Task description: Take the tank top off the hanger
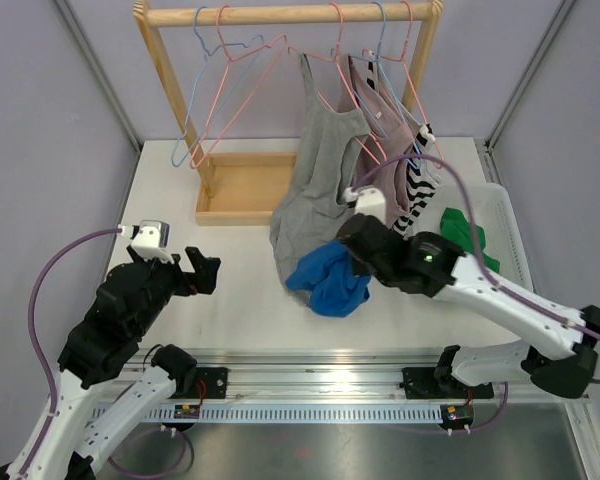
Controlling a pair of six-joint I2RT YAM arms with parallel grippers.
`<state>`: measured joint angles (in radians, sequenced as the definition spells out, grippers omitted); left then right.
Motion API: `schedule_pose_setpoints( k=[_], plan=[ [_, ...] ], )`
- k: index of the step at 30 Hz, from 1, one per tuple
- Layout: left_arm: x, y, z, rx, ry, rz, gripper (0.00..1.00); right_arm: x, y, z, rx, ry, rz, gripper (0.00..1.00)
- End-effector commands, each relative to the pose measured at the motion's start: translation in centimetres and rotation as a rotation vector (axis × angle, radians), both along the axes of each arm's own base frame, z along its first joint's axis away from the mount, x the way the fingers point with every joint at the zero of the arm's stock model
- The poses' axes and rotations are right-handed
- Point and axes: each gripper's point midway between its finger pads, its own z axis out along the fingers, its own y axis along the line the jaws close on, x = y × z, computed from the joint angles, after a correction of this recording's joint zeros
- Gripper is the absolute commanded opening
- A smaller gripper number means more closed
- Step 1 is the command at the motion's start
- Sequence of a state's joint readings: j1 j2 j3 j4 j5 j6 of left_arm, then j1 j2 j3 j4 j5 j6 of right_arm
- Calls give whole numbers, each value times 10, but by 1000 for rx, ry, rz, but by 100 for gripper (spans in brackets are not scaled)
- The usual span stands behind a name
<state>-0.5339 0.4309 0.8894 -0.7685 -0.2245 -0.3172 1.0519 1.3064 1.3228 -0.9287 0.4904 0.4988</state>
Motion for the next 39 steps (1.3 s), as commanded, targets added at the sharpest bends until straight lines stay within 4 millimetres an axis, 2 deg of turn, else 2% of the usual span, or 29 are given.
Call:
schedule_pose_setpoints(
  k=[1,5,7,9,10,13,14,15,16,17,20,21,23,25,26,28,29,31,32,33,37,38,39],
  plan=[
    [5,1,16,-24,-64,15,99,5,-78,56,-33,-154,-251,0],
    [4,-1,22,-40,-71,9,99,-3,-138,97,-55,-233,-414,0],
    [4,-5,28,-56,-78,-9,99,-1,-167,112,-59,-274,-518,0],
    [4,-9,39,-80,-91,-23,99,0,-184,119,-97,-282,-560,0],
    [3,-12,44,-93,-93,-36,99,5,-195,118,-128,-274,-608,0],
    [4,-23,62,-134,-99,-76,99,18,-210,111,-210,-258,-657,0],
    [3,-25,74,-161,-111,-81,99,26,-221,108,-217,-256,-716,0],
    [6,-28,77,-167,-106,-85,99,31,-226,106,-244,-252,-719,0],
    [7,-32,81,-178,-103,-100,99,37,-229,101,-241,-238,-724,0],
    [8,-35,87,-197,-106,-107,99,50,-243,98,-226,-244,-790,0],
    [9,-50,104,-223,-105,-170,99,73,-253,89,-206,-238,-818,0],
    [11,-54,107,-227,-99,-184,99,78,-266,87,-218,-235,-849,0],
    [13,-63,119,-242,-101,-221,99,99,-267,80,-188,-230,-849,0],
    [18,-70,129,-252,-105,-241,99,112,-280,66,-199,-194,-879,2],
    [19,-73,134,-259,-112,-246,99,121,-284,62,-189,-193,-890,10],
    [23,-76,151,-276,-137,-252,99,130,-292,45,-206,-143,-915,35],
    [31,-81,151,-268,-124,-251,99,132,-293,41,-216,-134,-921,59],
    [42,-84,159,-263,-126,-232,99,136,-295,37,-235,-119,-934,70],
    [52,-89,165,-255,-124,-225,99,134,-295,37,-241,-112,-936,88],
    [55,-91,171,-258,-129,-223,99,134,-296,39,-242,-115,-940,99],
    [85,-106,192,-257,-134,-186,99,124,-299,61,-218,-168,-949,100],
    [84,-110,211,-274,-164,-195,99,121,-299,65,-207,-180,-946,99],
    [99,-119,205,-258,-145,-180,99,118,-298,70,-191,-194,-945,99]
  ],
)
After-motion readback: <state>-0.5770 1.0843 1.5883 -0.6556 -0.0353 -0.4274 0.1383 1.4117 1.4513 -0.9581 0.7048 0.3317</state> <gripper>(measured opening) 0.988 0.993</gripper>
